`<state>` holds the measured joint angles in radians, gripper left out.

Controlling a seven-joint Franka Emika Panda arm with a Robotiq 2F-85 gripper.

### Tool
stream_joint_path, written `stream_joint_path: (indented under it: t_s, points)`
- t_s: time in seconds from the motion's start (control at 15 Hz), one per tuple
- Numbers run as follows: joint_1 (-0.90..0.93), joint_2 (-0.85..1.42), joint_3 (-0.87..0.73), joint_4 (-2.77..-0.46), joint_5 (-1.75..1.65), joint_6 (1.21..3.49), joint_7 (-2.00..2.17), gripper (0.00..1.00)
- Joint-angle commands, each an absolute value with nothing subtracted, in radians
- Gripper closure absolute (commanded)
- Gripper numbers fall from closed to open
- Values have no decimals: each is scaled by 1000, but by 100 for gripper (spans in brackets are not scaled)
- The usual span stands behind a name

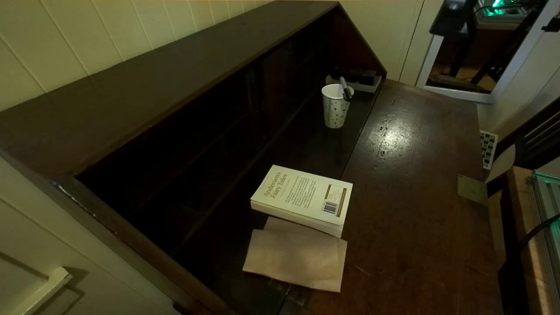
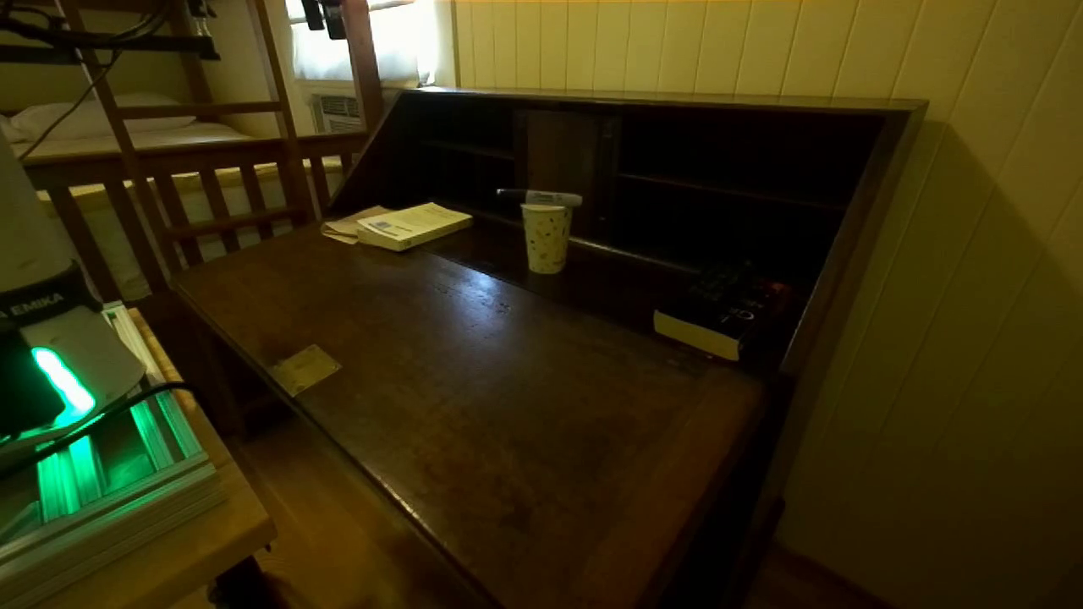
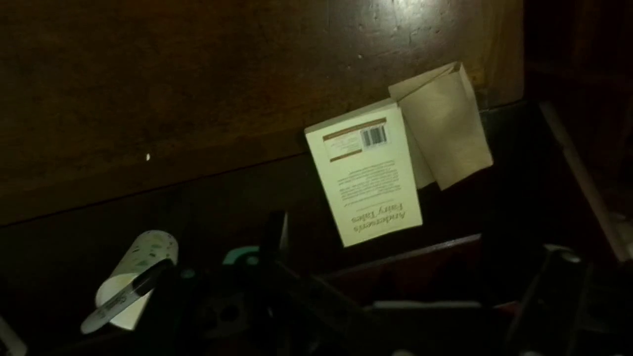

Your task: Take the marker off of the cup and put it on the book then put the cup upside down

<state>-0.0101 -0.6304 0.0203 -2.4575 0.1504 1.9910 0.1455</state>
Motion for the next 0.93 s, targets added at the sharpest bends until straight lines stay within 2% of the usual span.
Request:
stream_joint_path:
  t_s: [0.0,0.33,0.87]
  points:
    - [-102,-582,7,-2445,89,2095,211,0]
    - [-174,-458,-38,-2400,60,2155,223,0]
    - [-188,-210,-93,-2294,91,2218,298,0]
